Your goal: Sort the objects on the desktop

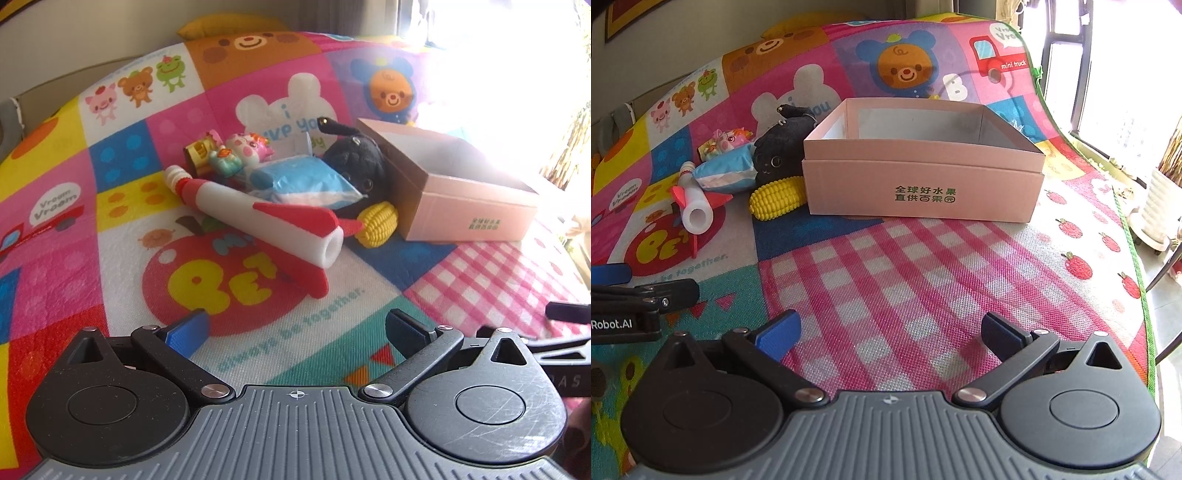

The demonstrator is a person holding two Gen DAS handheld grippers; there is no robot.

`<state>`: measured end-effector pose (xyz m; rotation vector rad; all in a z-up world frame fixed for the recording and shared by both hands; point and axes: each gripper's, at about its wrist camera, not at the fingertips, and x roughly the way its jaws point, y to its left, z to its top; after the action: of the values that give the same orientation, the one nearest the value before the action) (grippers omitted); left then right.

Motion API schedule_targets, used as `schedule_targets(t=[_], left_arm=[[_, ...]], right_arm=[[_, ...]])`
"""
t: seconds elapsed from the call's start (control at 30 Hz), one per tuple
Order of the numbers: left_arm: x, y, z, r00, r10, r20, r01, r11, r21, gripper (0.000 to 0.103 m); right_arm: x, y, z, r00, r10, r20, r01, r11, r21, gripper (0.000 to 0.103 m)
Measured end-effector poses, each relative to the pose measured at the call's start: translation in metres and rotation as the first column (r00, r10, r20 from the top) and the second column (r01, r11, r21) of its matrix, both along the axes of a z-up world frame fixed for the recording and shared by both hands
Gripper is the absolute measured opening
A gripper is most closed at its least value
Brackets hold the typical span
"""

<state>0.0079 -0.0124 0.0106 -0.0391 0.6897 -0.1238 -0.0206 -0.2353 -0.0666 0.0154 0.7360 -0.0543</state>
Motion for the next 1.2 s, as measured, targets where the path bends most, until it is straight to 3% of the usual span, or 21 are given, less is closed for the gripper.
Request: schedule_targets(t=[0.17, 0.27, 0.37, 0.47, 0.5, 0.57, 0.6, 0.67, 0.77, 0.9, 0.97, 1.0, 1.07, 1.2], left_arm=[[0.027, -0.008, 0.018, 1.0, -0.01, 0.019, 0.01, 1.0, -0.019, 0.103], [0.043, -0.023, 0.016, 0.999, -0.033, 0.037, 0.03, 0.995, 0.092, 0.103], [0.047, -0.019, 0.011, 0.997, 0.008, 0.081, -0.025, 0.977, 0.211, 0.103], [0.04, 0.009, 0.009, 0.992, 0.077, 0.102, -0.1, 0.964, 0.247, 0.103], [0.037, 0.018, 0.008, 0.988, 0.105, 0.116, -0.132, 0.955, 0.264, 0.103], [0.031, 0.035, 0.007, 0.976, 0.155, 0.154, -0.197, 0.929, 0.314, 0.103], [0.029, 0.042, 0.007, 0.973, 0.166, 0.163, -0.211, 0.924, 0.318, 0.103], [0.023, 0.06, 0.012, 0.975, 0.162, 0.15, -0.196, 0.948, 0.251, 0.103], [0.015, 0.088, 0.016, 0.987, 0.134, 0.087, -0.137, 0.99, 0.033, 0.103], [0.014, 0.107, 0.023, 0.987, 0.147, 0.066, -0.138, 0.983, -0.124, 0.103], [0.019, 0.112, 0.028, 0.985, 0.163, 0.054, -0.15, 0.971, -0.188, 0.103], [0.022, 0.113, 0.029, 0.984, 0.169, 0.05, -0.155, 0.965, -0.213, 0.103], [0.029, 0.109, 0.031, 0.984, 0.167, 0.056, -0.15, 0.961, -0.234, 0.103], [0.049, 0.085, 0.028, 0.982, 0.167, 0.088, -0.153, 0.977, -0.147, 0.103]], right_arm=[[0.002, -0.003, 0.001, 0.999, 0.031, -0.024, -0.031, 1.0, 0.004, 0.103], [0.001, -0.003, 0.001, 0.999, 0.038, -0.021, -0.038, 0.999, 0.002, 0.103], [0.003, 0.001, 0.005, 0.995, 0.1, -0.026, -0.1, 0.995, -0.008, 0.103], [0.003, 0.022, 0.018, 0.98, 0.183, 0.076, -0.173, 0.978, -0.12, 0.102], [0.005, 0.033, 0.021, 0.969, 0.223, 0.108, -0.202, 0.963, -0.181, 0.1], [0.019, 0.058, 0.026, 0.946, 0.293, 0.136, -0.246, 0.926, -0.286, 0.076], [0.027, 0.069, 0.027, 0.939, 0.314, 0.138, -0.261, 0.916, -0.304, 0.071], [0.047, 0.088, 0.025, 0.933, 0.339, 0.121, -0.29, 0.907, -0.304, 0.06], [0.072, 0.112, 0.013, 0.935, 0.34, 0.095, -0.295, 0.9, -0.32, 0.06], [0.09, 0.127, 0.0, 0.948, 0.307, 0.084, -0.256, 0.893, -0.37, 0.056], [0.09, 0.126, 0.001, 0.954, 0.286, 0.087, -0.232, 0.891, -0.391, 0.039], [0.089, 0.12, 0.003, 0.957, 0.278, 0.081, -0.231, 0.901, -0.366, 0.039], [0.08, 0.106, 0.009, 0.96, 0.268, 0.08, -0.23, 0.919, -0.32, 0.029], [0.04, 0.067, 0.02, 0.967, 0.242, 0.079, -0.221, 0.952, -0.211, 0.018]])
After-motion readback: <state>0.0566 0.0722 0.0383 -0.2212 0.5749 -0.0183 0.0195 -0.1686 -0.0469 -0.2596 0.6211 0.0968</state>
